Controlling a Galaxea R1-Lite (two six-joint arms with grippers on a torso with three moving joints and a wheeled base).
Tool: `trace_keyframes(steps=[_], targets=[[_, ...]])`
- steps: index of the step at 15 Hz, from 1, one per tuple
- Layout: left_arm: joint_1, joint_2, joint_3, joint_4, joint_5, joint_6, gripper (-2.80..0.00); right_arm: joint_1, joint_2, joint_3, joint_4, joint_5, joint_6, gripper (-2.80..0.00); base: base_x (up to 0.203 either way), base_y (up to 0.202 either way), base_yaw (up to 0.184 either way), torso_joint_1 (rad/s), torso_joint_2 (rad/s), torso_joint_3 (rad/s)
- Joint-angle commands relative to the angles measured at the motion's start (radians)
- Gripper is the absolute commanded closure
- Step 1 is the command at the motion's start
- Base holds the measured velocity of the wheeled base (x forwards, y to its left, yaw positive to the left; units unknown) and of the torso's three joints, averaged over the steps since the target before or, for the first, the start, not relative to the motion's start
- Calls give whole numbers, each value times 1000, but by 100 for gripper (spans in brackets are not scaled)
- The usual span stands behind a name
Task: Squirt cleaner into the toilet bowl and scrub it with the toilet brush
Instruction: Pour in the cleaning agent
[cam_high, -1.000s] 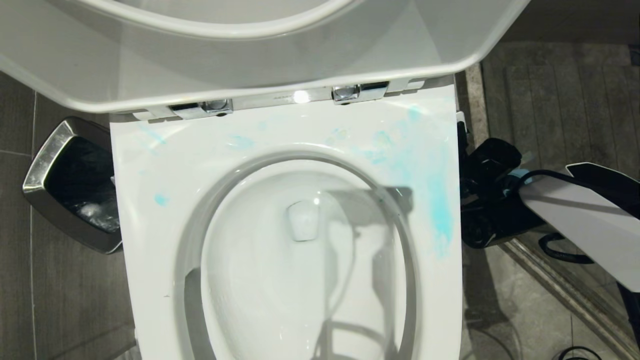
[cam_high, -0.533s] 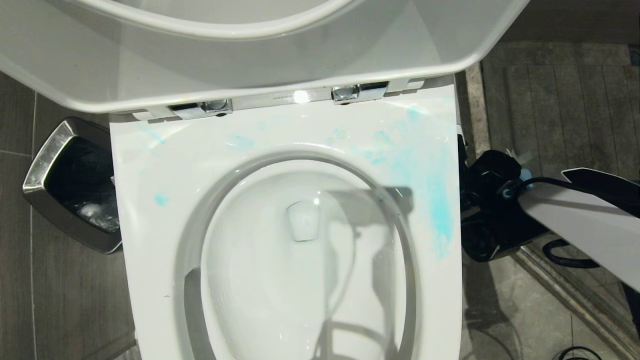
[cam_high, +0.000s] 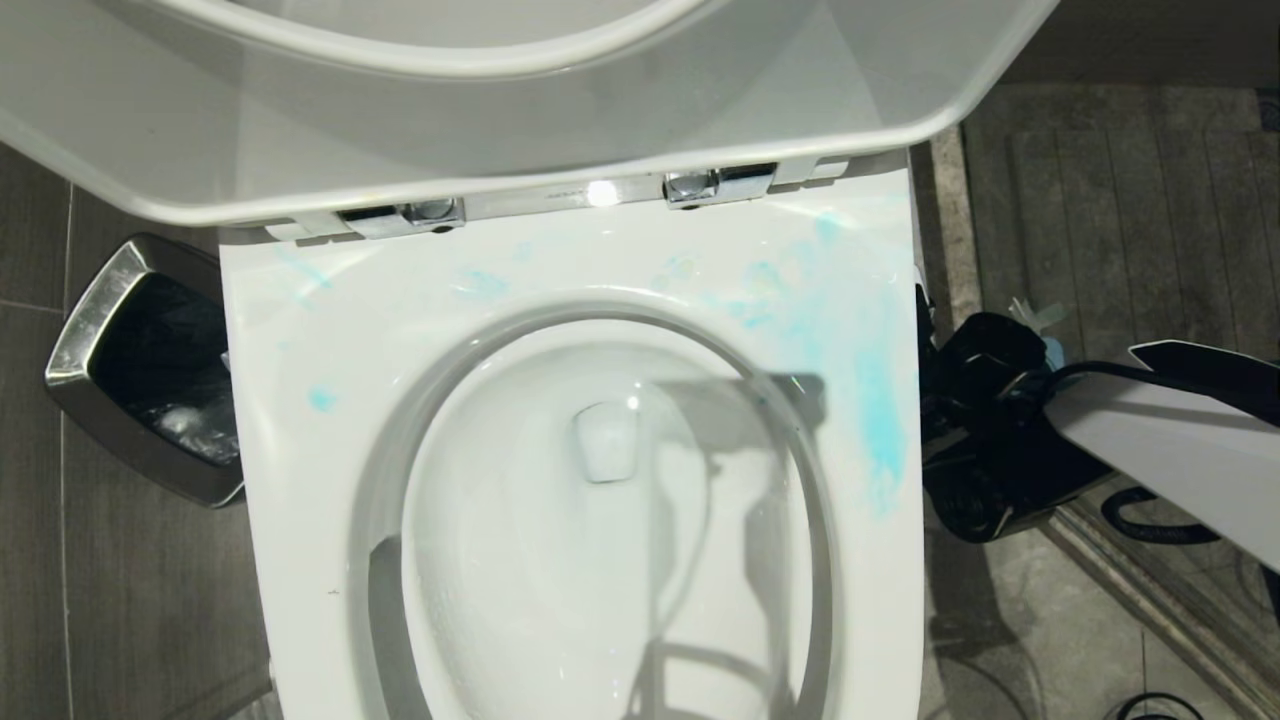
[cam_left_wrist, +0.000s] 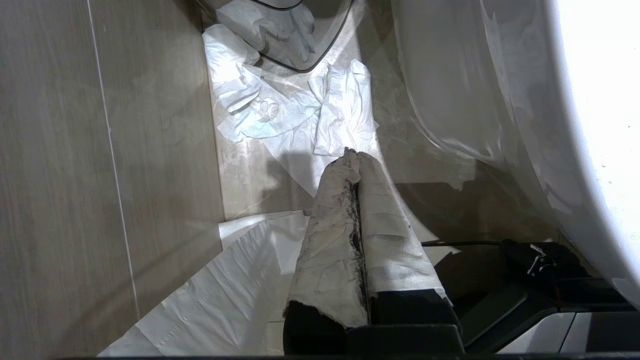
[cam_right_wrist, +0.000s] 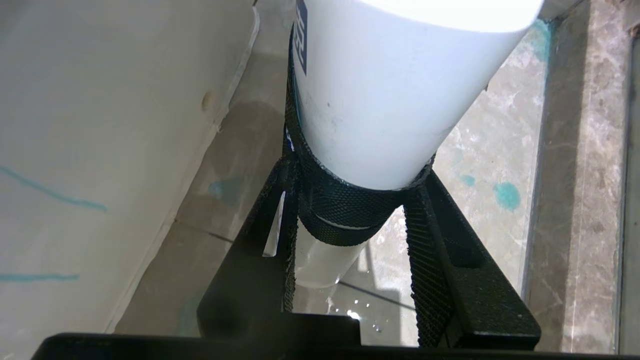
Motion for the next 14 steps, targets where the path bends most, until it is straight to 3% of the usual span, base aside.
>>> trace_keyframes(steps=[1,10,11,14], targets=[[0,0,0,0,1,0,0,0,-4,13,-9,1,-2,0,0,0,0,0,0,0],[0,0,0,0,0,0,0,-1,-18,69,-9,0,-1,0,0,0,0,0,0,0],[0,0,0,0,0,0,0,-1,-18,69,-9,0,-1,-280,0,0,0,0,0,0],[0,0,0,0,0,0,0,-1,-18,70,-9,0,-1,-280,0,0,0,0,0,0]])
